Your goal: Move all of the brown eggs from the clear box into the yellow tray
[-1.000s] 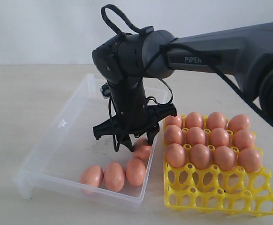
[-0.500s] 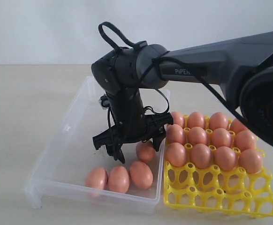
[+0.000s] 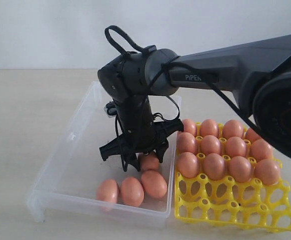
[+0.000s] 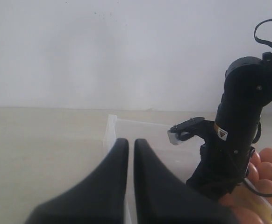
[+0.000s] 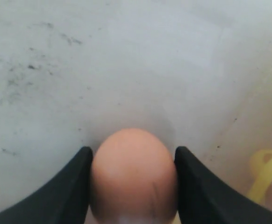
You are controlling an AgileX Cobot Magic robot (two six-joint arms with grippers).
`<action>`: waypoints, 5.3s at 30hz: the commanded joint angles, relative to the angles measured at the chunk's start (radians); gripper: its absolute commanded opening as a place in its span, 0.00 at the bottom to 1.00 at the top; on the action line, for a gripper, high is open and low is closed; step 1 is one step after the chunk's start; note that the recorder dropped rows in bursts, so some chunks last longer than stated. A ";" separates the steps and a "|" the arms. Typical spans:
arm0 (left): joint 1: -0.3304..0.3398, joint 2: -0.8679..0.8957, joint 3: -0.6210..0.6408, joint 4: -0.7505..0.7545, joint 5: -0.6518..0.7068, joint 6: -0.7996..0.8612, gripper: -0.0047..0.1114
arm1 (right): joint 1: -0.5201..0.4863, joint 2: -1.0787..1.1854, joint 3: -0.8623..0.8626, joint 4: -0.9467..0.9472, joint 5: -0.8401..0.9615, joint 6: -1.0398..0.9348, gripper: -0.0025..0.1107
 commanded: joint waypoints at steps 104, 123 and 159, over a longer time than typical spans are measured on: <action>-0.008 -0.003 0.003 -0.002 -0.005 -0.008 0.08 | 0.138 -1.272 1.467 -1.593 -0.805 1.585 0.02; -0.008 -0.003 0.003 -0.002 -0.001 -0.008 0.08 | 0.126 -1.255 0.880 -0.397 0.034 -0.056 0.02; -0.008 -0.003 0.003 -0.002 -0.003 -0.008 0.08 | -0.014 -0.874 1.621 0.208 -2.119 -0.586 0.02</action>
